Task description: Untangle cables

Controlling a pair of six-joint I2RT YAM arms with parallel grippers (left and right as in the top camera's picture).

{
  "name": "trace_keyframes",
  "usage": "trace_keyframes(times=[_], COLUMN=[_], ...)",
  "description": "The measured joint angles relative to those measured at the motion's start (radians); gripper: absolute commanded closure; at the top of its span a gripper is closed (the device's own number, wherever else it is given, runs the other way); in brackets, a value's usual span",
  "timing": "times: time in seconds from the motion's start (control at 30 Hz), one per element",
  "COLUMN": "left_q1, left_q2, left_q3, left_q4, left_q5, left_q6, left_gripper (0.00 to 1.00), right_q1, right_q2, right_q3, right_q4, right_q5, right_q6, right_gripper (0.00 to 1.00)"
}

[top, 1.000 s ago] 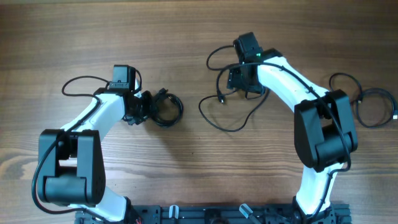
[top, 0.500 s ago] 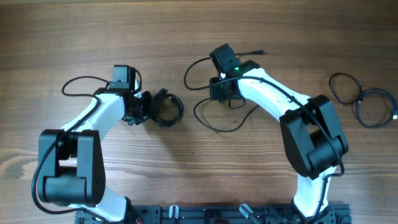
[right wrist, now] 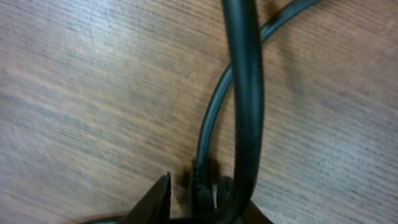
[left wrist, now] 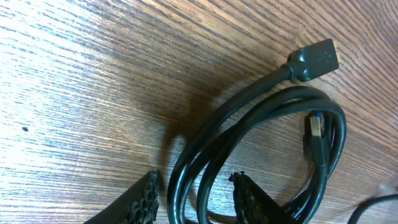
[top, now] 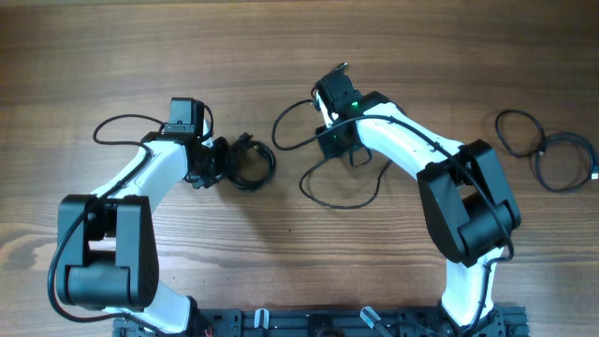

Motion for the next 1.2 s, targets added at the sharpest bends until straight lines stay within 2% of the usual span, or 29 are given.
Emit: trace_keyframes(times=[0.1, 0.27, 0.43, 0.53, 0.6, 0.77, 1.0, 1.2], left_q1=[0.0, 0.0, 0.0, 0.0, 0.0, 0.0, 0.0, 0.0], left_q2=[0.0, 0.0, 0.0, 0.0, 0.0, 0.0, 0.0, 0.0], left_q3=[0.0, 0.0, 0.0, 0.0, 0.0, 0.0, 0.0, 0.0], left_q4=[0.0, 0.0, -0.001, -0.001, -0.002, -0.001, -0.001, -0.001], left_q5=[0.0, 0.0, 0.0, 0.0, 0.0, 0.0, 0.0, 0.0], left_q6=[0.0, 0.0, 0.0, 0.0, 0.0, 0.0, 0.0, 0.0], left_gripper=[0.56, 0.56, 0.55, 0.55, 0.56, 0.55, 0.55, 0.55], right_q1=[0.0, -0.002, -0.079, -0.213, -0.311, -0.563, -0.923, -1.046], right_q2=[0.0, 0.0, -0.066, -0.255, -0.303, -0.303, -0.296, -0.23], right_q3=[0.0, 0.004, 0.07, 0.107, 0.119, 0.116, 0.086, 0.081], right_q4=[-0.035, -0.054, -0.217, -0.214, -0.19, -0.137, -0.127, -0.093], right_q5=[0.0, 0.0, -0.01, 0.062, 0.147, 0.259, 0.305, 0.254], right_q6=[-0.033, -0.061, -0.08, -0.084, -0.084, -0.032, 0.064, 0.072], right_gripper=[0.95, 0.96, 0.96, 0.96, 0.96, 0.96, 0.96, 0.94])
